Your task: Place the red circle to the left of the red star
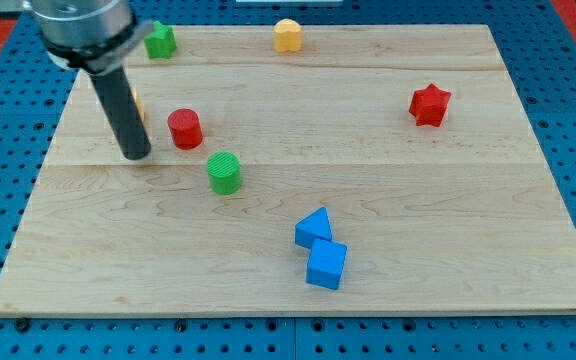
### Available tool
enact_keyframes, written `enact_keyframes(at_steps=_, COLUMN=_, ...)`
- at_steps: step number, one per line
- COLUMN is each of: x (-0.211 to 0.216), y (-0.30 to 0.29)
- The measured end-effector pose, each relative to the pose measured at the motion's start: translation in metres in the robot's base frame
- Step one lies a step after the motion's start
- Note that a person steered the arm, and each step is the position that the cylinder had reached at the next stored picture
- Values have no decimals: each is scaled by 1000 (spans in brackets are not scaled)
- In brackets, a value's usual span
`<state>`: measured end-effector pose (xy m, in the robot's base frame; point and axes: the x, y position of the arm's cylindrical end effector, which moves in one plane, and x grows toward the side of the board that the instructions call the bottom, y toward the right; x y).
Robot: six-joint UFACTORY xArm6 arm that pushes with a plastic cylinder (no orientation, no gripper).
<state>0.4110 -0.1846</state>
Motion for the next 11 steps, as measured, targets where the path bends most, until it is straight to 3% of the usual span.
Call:
enact_keyframes(at_steps=1, x=-33, y=77)
enact_keyframes(at_steps=2, x=-33, y=205)
enact_keyframes(at_steps=4, x=7, y=176)
enact_keyframes(at_steps=5, x=21, y=262)
enact_keyframes(at_steps=6, x=-26, y=287)
enact_keyframes(at_steps=8, x=-41, y=244)
enact_keyframes(at_steps=11, x=-51, y=270)
